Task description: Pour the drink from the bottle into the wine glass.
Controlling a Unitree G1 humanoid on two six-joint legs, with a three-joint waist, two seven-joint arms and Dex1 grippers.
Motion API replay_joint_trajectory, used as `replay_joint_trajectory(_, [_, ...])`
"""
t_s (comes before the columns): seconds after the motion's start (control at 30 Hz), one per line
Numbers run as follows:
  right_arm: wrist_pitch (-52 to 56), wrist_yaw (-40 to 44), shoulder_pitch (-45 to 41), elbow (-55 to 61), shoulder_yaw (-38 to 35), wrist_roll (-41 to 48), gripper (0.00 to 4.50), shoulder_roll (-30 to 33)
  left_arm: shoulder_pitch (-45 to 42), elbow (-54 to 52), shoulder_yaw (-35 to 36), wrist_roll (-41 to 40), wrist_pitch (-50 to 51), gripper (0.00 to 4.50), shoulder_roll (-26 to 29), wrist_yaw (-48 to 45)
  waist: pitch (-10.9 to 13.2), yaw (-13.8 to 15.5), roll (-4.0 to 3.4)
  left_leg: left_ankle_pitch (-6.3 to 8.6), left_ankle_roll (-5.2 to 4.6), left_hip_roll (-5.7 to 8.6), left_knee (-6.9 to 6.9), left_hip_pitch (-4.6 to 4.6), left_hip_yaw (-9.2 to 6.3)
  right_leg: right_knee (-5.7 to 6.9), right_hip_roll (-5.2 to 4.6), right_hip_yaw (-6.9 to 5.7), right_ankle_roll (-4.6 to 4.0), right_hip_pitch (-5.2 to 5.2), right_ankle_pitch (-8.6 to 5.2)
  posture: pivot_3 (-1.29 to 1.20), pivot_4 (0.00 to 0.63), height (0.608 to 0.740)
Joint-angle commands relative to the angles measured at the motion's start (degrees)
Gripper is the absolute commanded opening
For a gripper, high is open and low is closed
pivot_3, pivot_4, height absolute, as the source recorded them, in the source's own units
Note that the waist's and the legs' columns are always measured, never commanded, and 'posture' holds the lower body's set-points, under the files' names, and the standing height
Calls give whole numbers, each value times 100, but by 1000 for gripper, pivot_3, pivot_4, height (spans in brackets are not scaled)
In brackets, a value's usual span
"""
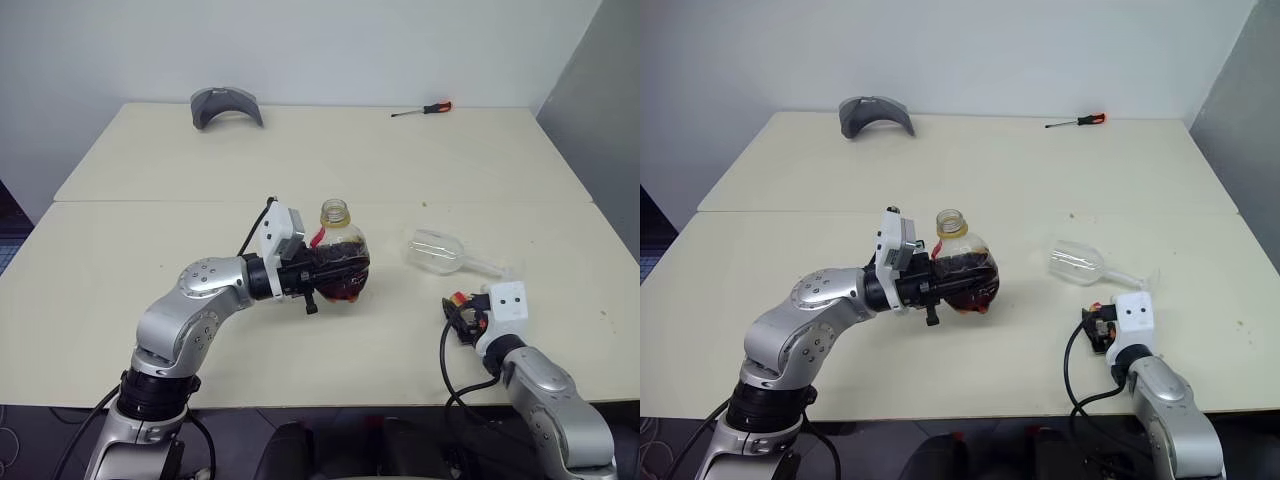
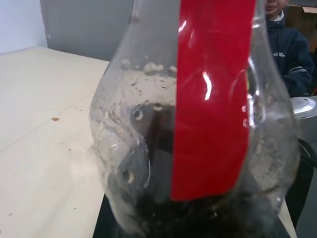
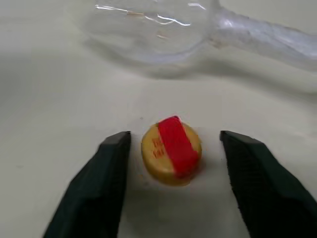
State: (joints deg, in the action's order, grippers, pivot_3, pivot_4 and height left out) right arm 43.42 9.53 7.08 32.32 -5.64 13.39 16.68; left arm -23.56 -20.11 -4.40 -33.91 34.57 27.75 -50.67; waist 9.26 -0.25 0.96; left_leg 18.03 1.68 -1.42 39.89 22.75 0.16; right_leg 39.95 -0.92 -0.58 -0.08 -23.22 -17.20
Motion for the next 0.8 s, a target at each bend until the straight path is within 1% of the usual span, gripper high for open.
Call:
replay_joint_trajectory(0.03, [484, 81, -200, 611, -255, 267, 4457, 155, -64, -146, 85, -92, -83, 976, -12, 7, 0, 0, 0, 1, -2, 0, 0, 0, 0, 0, 0, 0, 0, 0, 0, 0, 150, 740])
replay_joint_trajectory(0.2, [1246, 282, -646, 1444, -673, 875, 4457, 435, 40, 11, 273, 9, -122, 976, 80, 138, 0, -5, 0, 1, -3, 0, 0, 0, 0, 0, 0, 0, 0, 0, 0, 0, 150, 740])
replay_joint_trajectory(0.3, [1612, 802, -1293, 1754, -774, 1625, 4457, 781, 67, 304, 462, 225, -327, 976, 113, 374, 0, -20, 0, 5, -9, 0, 0, -2, -4, 1, 2, -1, 0, 0, 0, 0, 150, 740])
replay_joint_trajectory(0.37, [1587, 1319, -1737, 1760, -506, 1886, 4457, 1249, 46, 574, 636, 391, -502, 976, -51, 771, 0, -22, 0, 7, -13, -1, 0, -3, -5, 1, 4, -3, 0, 0, 0, 0, 150, 740])
replay_joint_trajectory(0.43, [1487, 1606, -2043, 1688, -262, 2037, 4457, 1496, 8, 826, 713, 632, -711, 976, -178, 1100, 0, -14, 1, 8, -14, 0, -1, -2, -9, -2, 4, -6, 0, 2, 0, 0, 150, 740])
replay_joint_trajectory(0.5, [1223, 1889, -2362, 1552, -15, 2187, 4457, 1504, -205, 1273, 902, 862, -905, 976, -318, 1541, 0, -7, 3, 8, -15, 1, -1, 1, -10, -7, 4, -7, 0, 2, 0, 0, 150, 740])
replay_joint_trajectory(0.57, [1086, 1994, -2588, 1323, 135, 2265, 4457, 1396, -467, 1762, 1067, 1120, -1170, 976, -396, 1931, 2, 5, 7, 8, -15, 3, 3, 3, -11, -4, 1, -8, -1, 2, 1, 0, 150, 740])
replay_joint_trajectory(0.7, [573, 2350, -3027, 675, 488, 2335, 4457, 1070, -1077, 3054, 1388, 1662, -1989, 976, -378, 2641, 0, 8, 13, 8, -15, 3, 6, 4, -11, -2, -1, -10, -1, 1, 2, 0, 150, 740])
replay_joint_trajectory(0.8, [294, 2403, -3317, 260, 624, 2231, 4457, 895, -1330, 3647, 1512, 1837, -2390, 976, -334, 2790, 0, 5, 13, 7, -13, 2, 6, 7, -9, -2, -2, -10, -2, -3, 2, 0, 150, 740])
